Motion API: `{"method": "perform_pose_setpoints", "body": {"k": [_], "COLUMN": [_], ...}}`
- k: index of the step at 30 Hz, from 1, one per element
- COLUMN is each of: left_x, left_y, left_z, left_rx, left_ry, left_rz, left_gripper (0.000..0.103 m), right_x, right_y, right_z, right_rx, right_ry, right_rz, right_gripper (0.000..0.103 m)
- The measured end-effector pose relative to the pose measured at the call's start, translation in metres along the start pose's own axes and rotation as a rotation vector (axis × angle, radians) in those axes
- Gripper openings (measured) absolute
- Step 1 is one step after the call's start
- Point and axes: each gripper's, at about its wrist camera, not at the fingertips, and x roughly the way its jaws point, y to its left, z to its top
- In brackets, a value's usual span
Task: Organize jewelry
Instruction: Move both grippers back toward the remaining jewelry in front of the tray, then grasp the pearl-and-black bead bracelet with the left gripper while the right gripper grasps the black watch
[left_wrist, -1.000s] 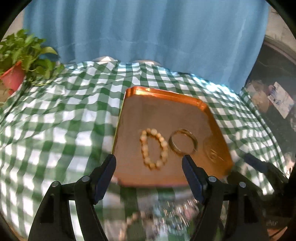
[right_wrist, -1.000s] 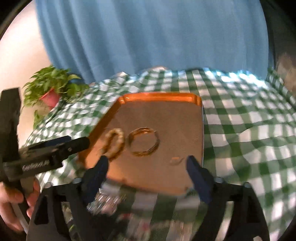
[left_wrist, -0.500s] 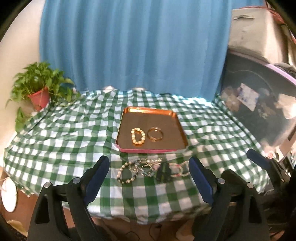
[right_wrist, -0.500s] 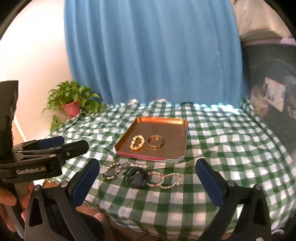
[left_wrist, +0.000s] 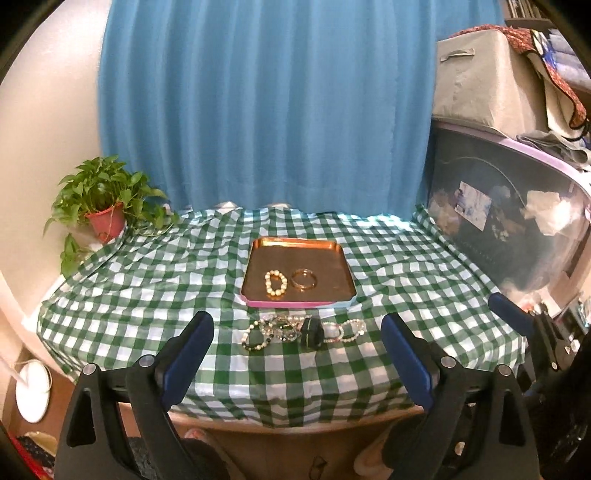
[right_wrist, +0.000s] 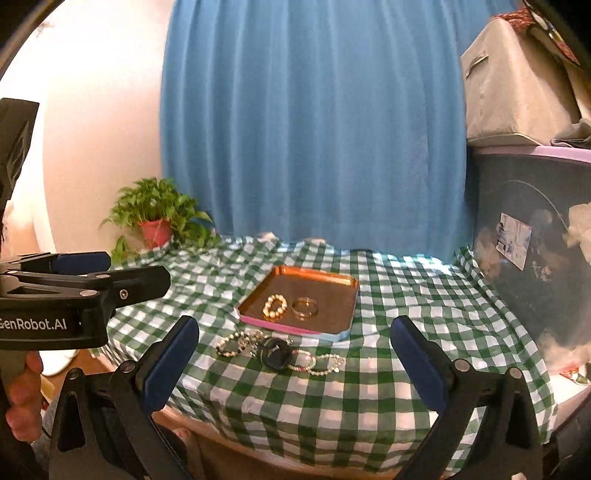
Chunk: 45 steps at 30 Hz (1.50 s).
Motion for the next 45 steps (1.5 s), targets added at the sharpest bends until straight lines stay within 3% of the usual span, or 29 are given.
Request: {"method": "perform_pose_setpoints", "body": {"k": [3, 8, 14, 17, 20, 28, 33, 36, 39, 40, 43, 44, 45], "left_x": [0.006, 0.036, 0.093, 0.125, 0.152, 0.225, 0.258, 0.273, 0.284, 0.285, 0.289, 0.289, 0.290], "left_y": [0.003, 0.017, 0.050, 0.064, 0.073, 0.091, 0.094, 0.090, 0.088, 0.088, 0.088, 0.090, 0.094], "left_z": [-0.004, -0.014, -0.034, -0.046, -0.056, -0.073, -0.080, -0.083, -0.084, -0.084, -0.082, -0.082, -0.081], "left_rx": [0.009, 0.015, -0.040, -0.074, -0.078, -0.055, -0.013, 0.009, 0.057, 0.063, 0.095, 0.092, 0.071], "left_ry": [0.011, 0.039, 0.102, 0.146, 0.178, 0.270, 0.326, 0.334, 0.310, 0.308, 0.289, 0.284, 0.284], "left_rz": [0.002, -0.067, -0.110, -0.121, -0.121, -0.123, -0.138, -0.211, -0.173, -0.167, -0.118, -0.119, -0.131], "left_gripper": [0.092, 0.092, 0.092, 0.091, 0.088, 0.065, 0.057, 0.056, 0.052, 0.046, 0.019, 0.017, 0.016], "right_x": [-0.002, 0.012, 0.054, 0.075, 0.095, 0.155, 0.198, 0.219, 0.238, 0.243, 0.252, 0.252, 0.253], "right_y": [-0.003, -0.006, 0.000, -0.003, -0.004, -0.015, -0.012, -0.003, 0.008, 0.010, 0.014, 0.015, 0.014], "right_z": [-0.004, -0.008, -0.027, -0.037, -0.046, -0.069, -0.082, -0.087, -0.091, -0.093, -0.097, -0.098, -0.098], "right_rx": [0.012, 0.034, 0.012, 0.036, 0.019, 0.056, 0.037, 0.026, 0.009, 0.002, -0.026, -0.038, -0.045], "right_ry": [-0.031, -0.030, 0.049, 0.106, 0.129, 0.183, 0.248, 0.279, 0.315, 0.324, 0.344, 0.343, 0.341], "right_rz": [-0.028, -0.011, 0.029, 0.124, 0.130, 0.231, 0.234, 0.267, 0.271, 0.268, 0.228, 0.217, 0.222], "right_gripper": [0.103, 0.103, 0.103, 0.103, 0.103, 0.097, 0.095, 0.093, 0.091, 0.087, 0.061, 0.051, 0.050]}}
